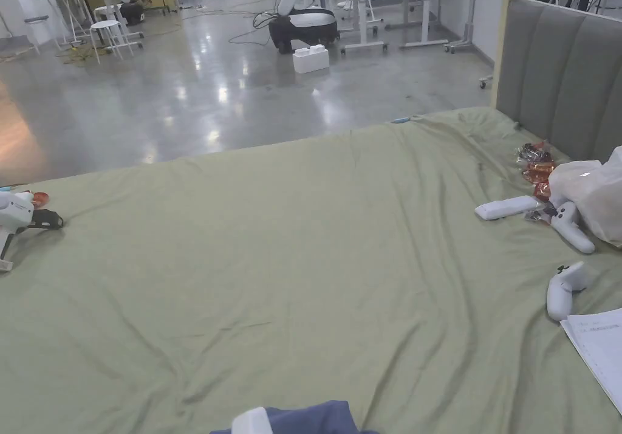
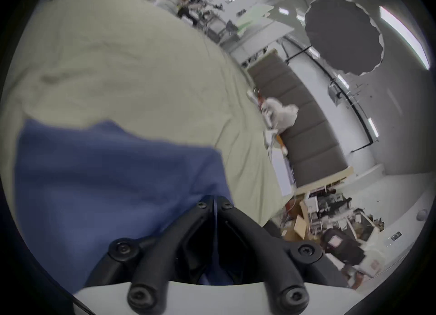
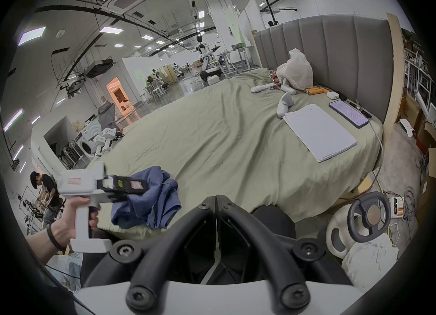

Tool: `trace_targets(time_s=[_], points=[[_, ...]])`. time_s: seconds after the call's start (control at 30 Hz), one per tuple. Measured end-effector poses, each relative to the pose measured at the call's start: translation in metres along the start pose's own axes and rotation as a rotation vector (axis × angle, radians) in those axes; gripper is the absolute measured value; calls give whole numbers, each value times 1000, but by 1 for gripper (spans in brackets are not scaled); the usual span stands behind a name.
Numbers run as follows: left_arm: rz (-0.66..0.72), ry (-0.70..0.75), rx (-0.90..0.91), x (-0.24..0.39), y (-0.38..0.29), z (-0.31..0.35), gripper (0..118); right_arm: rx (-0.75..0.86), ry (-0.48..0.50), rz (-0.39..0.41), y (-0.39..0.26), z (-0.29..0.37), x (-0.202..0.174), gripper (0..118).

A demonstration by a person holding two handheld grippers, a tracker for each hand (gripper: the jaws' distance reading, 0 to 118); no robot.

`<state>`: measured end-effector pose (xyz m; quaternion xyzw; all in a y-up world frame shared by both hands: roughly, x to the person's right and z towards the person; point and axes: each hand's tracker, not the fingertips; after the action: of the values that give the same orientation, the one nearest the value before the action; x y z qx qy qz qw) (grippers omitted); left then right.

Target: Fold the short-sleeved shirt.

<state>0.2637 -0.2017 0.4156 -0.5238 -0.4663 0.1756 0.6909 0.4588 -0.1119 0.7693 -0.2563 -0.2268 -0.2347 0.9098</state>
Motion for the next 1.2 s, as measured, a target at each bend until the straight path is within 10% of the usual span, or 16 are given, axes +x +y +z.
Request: trace_targets(time_s=[0.23,0.37,0.5,0.53,0.73,0.83,1.13,1.2], points=[[-139,131,-70,15,-14,-31,4,-77,40,101,-5,-15,-14,0],[-190,123,42,30,-8,12,24,-104,172,155,7,-55,-38,0],[-254,66,144,28,-6,85,101,-219,354,158,25,-124,-76,0],[-259,78,174,19,-8,105,104,-266,371,181,27,-145,-88,0],[-105,233,252,-35,-23,172,105,-612,169,390,-1,-249,-113,0],[-16,266,258,-60,-27,181,105,-559,214,222,6,-238,-101,0],[153,63,154,-93,0,106,101,-527,194,311,-2,-232,-109,0],[230,68,101,-98,4,84,76,-517,193,308,-3,-231,-107,0]])
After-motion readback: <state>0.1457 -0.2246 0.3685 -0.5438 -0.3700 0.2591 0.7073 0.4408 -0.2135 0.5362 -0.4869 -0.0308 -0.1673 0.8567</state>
